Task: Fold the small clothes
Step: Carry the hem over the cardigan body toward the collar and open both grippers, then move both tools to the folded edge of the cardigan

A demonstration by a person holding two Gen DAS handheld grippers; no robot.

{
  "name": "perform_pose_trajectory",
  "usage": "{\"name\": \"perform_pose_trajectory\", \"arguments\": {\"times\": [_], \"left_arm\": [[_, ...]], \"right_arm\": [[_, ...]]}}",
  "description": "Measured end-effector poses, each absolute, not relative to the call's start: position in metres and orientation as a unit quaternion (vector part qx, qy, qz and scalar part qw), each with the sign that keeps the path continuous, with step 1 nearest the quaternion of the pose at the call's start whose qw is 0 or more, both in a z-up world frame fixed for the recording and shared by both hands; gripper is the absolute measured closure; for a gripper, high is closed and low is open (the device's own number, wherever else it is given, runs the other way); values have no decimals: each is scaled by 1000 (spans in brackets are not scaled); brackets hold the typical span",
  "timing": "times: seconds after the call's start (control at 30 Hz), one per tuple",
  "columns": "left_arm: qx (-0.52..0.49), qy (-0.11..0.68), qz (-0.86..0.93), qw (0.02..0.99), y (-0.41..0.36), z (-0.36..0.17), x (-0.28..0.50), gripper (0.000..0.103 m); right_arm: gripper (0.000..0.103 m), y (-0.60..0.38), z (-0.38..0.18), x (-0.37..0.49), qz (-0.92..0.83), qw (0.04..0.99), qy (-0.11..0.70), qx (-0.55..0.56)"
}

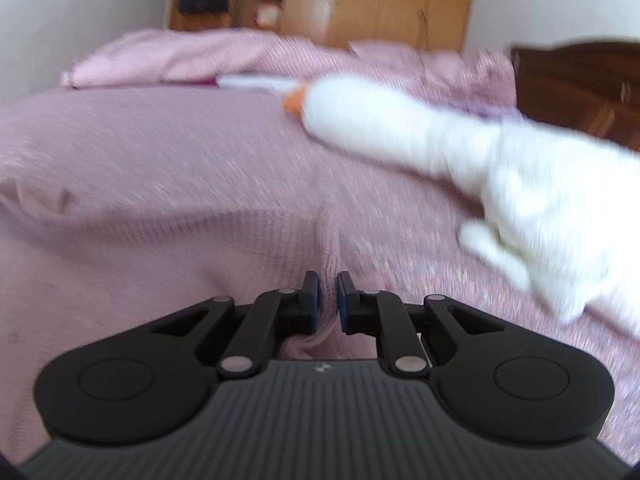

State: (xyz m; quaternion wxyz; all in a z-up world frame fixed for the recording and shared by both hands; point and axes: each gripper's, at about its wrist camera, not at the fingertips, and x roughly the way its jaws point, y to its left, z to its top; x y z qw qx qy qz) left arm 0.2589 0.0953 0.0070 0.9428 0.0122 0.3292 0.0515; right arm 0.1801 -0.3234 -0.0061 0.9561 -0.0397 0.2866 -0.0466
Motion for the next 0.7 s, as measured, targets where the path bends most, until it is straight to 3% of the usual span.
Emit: {"name": "perform_pose_trajectory", "arguments": {"times": [0.13,0.5,0.7], "left_arm": [[4,327,55,943,104,5,257,66],[-2,321,45,946,107,20,244,66],[22,332,59,941,103,8,249,57]], "right_arm": [[83,-326,-7,178,-50,957,284,-30],[82,-328,25,154,-14,975,220,0],[82,-330,4,175,31,954,297,31]]}}
